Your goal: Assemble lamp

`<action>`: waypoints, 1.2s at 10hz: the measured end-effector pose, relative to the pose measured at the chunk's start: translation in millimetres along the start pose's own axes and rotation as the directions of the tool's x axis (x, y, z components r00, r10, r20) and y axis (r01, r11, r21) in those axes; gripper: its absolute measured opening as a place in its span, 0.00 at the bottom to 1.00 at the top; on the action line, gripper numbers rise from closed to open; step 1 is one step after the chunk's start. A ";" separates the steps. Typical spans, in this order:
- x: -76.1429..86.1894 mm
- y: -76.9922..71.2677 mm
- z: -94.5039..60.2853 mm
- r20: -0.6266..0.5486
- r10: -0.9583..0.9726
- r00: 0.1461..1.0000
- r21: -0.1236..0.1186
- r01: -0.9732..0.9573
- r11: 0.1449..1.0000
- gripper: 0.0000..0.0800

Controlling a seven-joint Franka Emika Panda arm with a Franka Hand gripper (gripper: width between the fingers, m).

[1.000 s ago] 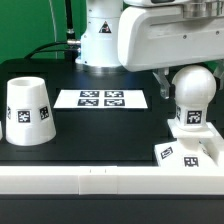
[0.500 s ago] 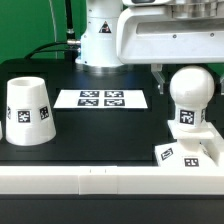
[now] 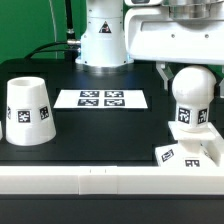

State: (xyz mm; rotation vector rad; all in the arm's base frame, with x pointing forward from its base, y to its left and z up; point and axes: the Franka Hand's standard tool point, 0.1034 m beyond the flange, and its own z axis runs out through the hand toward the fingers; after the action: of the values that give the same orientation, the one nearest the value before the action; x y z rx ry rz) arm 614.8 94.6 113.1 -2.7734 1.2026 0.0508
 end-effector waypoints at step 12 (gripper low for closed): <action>2.0 -1.2 -4.0 0.042 -0.189 0.981 0.005 0.189 0.982 0.87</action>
Offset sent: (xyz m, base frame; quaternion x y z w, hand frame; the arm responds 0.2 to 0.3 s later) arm 0.0021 -0.0085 -0.0017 0.0049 -0.0128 0.1565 0.9876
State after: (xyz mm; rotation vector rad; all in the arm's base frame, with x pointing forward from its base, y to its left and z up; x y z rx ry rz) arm 617.0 93.5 117.0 -2.8560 0.9244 0.0907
